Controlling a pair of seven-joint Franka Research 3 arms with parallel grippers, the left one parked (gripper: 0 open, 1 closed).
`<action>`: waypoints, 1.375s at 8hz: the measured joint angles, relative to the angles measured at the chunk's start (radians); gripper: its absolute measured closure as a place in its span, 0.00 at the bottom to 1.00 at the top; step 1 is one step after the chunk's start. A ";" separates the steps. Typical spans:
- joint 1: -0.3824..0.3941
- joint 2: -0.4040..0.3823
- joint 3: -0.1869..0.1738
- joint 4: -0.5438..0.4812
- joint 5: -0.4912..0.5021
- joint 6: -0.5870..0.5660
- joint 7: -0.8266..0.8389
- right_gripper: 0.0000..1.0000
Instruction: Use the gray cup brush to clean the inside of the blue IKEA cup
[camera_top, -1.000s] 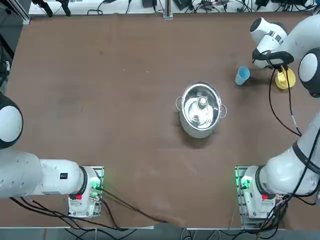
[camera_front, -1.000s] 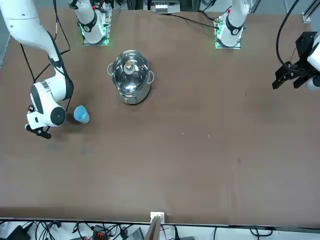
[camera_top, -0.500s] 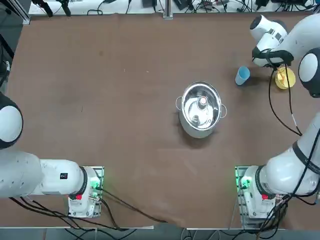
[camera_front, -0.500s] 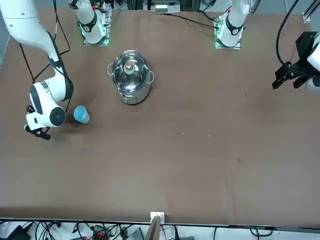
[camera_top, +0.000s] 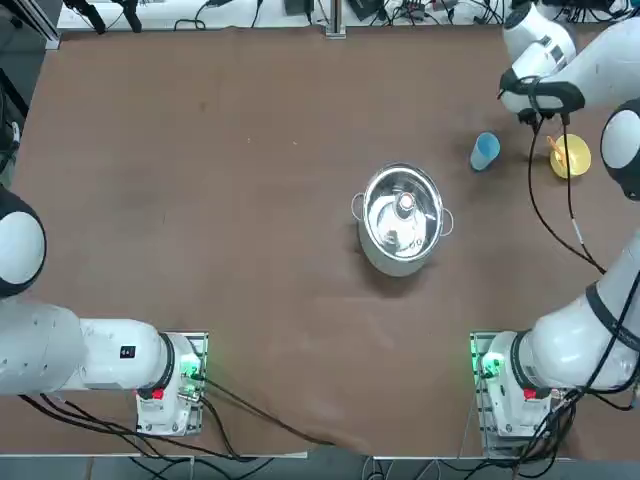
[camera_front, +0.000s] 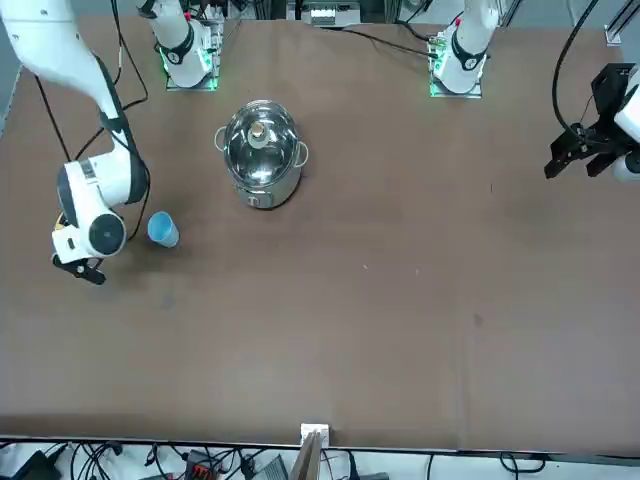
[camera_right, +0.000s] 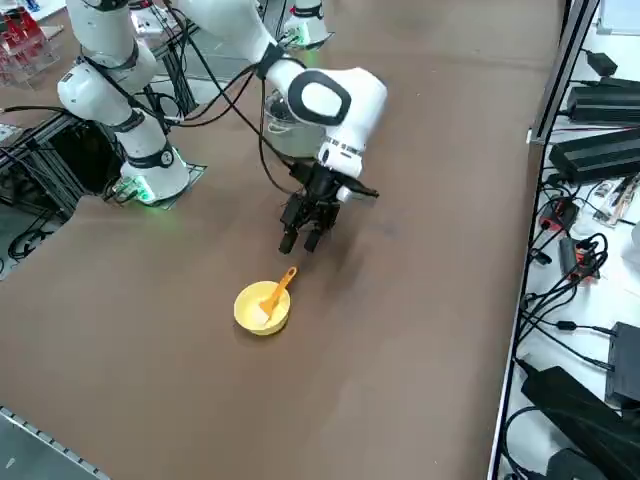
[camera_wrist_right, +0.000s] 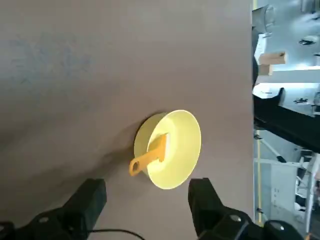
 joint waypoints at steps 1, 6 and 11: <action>-0.003 -0.022 -0.001 0.021 0.047 -0.013 -0.057 0.00; 0.000 -0.110 0.002 0.308 0.351 -0.269 -0.370 0.00; -0.003 -0.194 -0.003 0.519 0.691 -0.440 -0.621 0.00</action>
